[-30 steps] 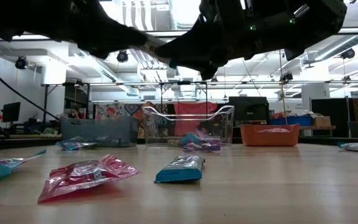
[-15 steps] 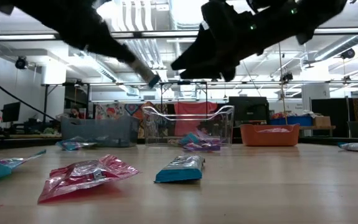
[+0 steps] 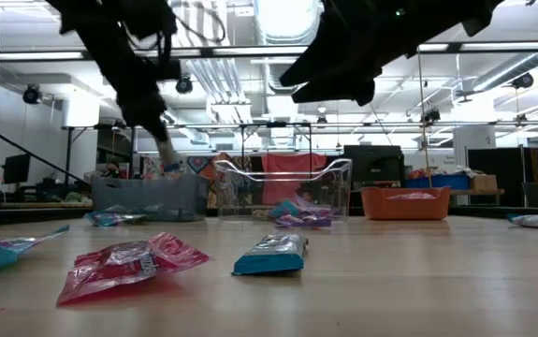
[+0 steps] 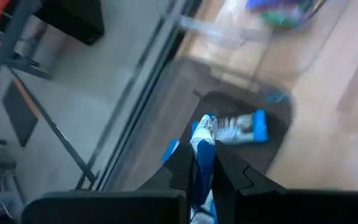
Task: Sort candy
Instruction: Put the white candy into the black bin
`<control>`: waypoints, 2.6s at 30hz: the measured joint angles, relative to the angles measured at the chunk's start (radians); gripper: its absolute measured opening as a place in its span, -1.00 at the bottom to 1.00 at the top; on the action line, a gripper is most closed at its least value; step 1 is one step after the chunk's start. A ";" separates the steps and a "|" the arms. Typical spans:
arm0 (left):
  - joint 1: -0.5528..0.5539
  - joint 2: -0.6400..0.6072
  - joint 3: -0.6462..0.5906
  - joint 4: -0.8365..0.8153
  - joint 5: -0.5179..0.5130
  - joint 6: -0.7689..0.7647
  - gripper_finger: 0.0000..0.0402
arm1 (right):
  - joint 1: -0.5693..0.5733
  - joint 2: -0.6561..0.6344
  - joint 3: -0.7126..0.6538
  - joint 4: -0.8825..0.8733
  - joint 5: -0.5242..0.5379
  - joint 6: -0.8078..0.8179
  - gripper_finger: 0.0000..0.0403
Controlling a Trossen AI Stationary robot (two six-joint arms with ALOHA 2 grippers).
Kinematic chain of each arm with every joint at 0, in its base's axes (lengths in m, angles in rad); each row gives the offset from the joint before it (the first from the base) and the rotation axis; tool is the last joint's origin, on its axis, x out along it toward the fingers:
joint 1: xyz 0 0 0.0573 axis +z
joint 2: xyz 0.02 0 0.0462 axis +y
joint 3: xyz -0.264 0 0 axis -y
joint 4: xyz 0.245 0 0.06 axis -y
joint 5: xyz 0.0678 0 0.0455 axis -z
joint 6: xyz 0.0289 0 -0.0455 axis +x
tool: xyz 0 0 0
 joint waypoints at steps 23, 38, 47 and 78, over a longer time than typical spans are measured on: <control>0.183 0.117 -0.027 0.188 0.108 0.198 -0.64 | 0.004 -0.011 0.001 -0.115 -0.004 0.126 0.29; 0.158 0.103 -0.027 0.181 0.147 0.064 -0.41 | 0.002 -0.044 0.001 -0.208 -0.022 0.268 0.28; -0.034 0.041 -0.027 0.198 0.147 -0.059 -0.41 | 0.002 -0.133 0.003 -0.469 -0.023 0.449 0.24; -0.452 0.005 -0.042 0.441 0.152 0.007 -0.41 | -0.055 -0.075 -0.066 -1.413 -0.238 1.174 0.23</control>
